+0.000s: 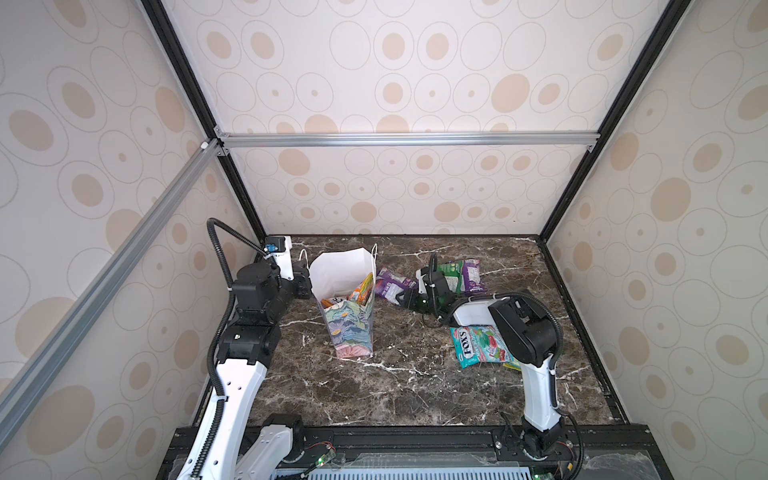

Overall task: Place the snacks into the paper bag
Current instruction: 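Lower the open right gripper onto the purple bag's edge and close it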

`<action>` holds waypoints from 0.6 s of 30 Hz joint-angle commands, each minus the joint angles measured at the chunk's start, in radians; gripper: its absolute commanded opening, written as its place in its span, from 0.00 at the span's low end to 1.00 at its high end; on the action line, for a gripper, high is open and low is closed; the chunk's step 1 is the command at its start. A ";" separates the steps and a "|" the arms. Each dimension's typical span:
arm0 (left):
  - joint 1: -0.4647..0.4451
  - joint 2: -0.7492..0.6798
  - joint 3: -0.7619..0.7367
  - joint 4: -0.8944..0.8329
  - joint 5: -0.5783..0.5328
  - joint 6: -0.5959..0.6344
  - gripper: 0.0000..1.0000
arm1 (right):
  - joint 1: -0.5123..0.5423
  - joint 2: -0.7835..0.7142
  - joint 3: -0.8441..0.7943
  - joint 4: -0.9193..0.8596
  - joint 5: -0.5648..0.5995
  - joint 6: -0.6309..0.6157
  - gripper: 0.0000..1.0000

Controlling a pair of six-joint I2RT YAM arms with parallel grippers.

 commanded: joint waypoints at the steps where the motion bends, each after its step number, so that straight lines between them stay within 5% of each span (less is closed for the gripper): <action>1: 0.004 -0.004 0.009 0.005 0.014 0.007 0.05 | -0.004 0.019 -0.021 -0.013 0.025 0.013 0.46; 18: 0.005 -0.005 0.007 0.007 0.009 0.007 0.05 | -0.003 -0.001 -0.040 -0.012 0.029 -0.008 0.14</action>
